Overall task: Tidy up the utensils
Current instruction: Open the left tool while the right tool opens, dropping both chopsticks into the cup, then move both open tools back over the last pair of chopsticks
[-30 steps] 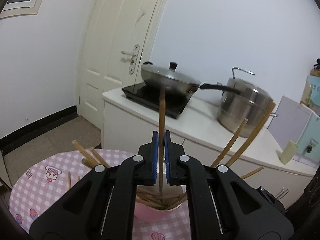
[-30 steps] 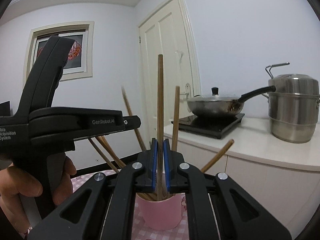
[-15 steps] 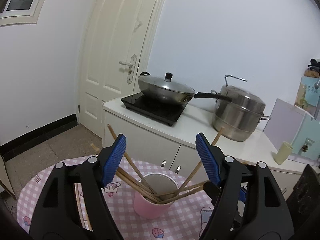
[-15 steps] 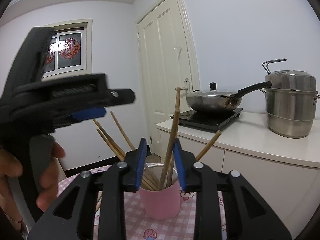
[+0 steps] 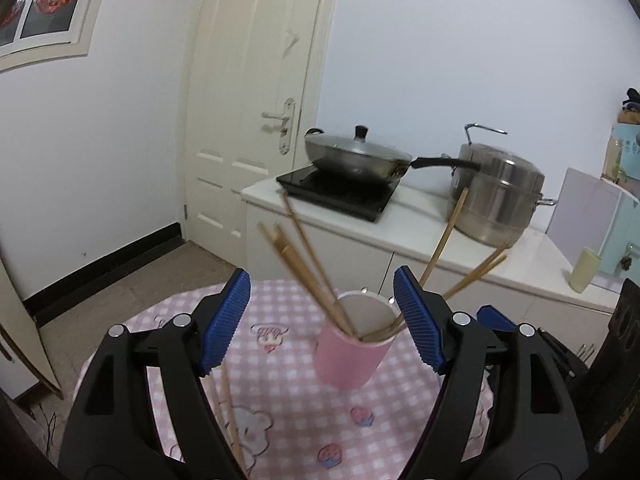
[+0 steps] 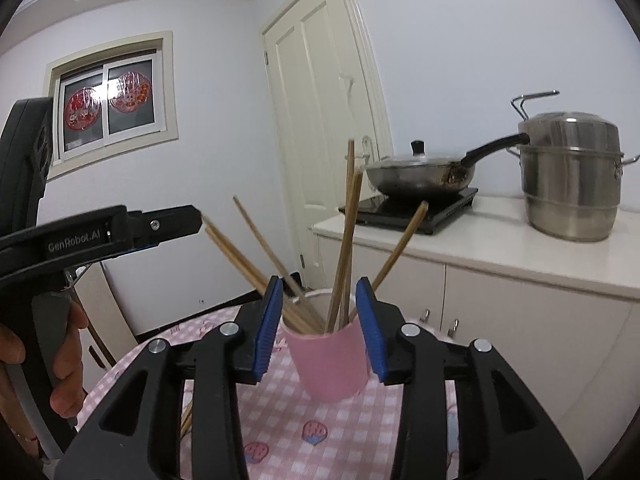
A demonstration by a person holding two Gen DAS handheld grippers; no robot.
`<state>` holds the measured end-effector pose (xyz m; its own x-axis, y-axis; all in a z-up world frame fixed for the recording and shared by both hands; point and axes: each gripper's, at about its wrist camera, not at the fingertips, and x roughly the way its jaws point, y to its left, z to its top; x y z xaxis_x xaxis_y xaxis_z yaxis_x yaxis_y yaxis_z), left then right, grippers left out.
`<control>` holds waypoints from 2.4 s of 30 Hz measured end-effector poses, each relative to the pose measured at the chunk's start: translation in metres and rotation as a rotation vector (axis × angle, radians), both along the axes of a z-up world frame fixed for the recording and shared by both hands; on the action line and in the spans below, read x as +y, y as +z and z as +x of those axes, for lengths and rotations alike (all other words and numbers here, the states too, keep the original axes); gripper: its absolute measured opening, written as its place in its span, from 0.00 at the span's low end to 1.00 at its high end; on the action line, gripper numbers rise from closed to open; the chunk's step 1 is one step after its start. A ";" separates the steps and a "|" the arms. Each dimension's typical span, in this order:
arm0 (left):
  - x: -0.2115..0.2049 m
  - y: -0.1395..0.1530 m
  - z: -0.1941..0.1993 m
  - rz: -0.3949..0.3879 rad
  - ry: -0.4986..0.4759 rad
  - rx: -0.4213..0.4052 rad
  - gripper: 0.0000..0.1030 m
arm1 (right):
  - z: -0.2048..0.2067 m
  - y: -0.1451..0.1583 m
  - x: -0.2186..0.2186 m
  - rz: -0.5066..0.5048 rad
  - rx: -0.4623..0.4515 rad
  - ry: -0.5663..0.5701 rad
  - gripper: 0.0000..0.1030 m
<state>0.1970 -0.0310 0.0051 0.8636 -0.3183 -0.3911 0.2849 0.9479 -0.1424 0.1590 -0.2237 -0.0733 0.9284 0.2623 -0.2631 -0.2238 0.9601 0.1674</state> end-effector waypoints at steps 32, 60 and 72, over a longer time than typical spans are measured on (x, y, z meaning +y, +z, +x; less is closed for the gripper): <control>0.096 -0.156 0.068 0.013 0.166 0.523 0.73 | 0.031 -0.073 0.095 -0.120 0.325 0.150 0.50; 0.079 -0.173 0.073 0.112 0.065 0.565 0.09 | 0.061 -0.095 0.123 -0.182 0.490 0.226 0.51; 0.110 -0.173 0.048 0.009 0.048 0.598 0.08 | 0.084 -0.109 0.169 -0.279 0.582 0.325 0.43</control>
<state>0.2447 0.0795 -0.1674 0.5057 -0.2786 -0.8165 0.1147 0.9597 -0.2565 0.2433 -0.0544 -0.1826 0.5039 0.3519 -0.7888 -0.4544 0.8847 0.1044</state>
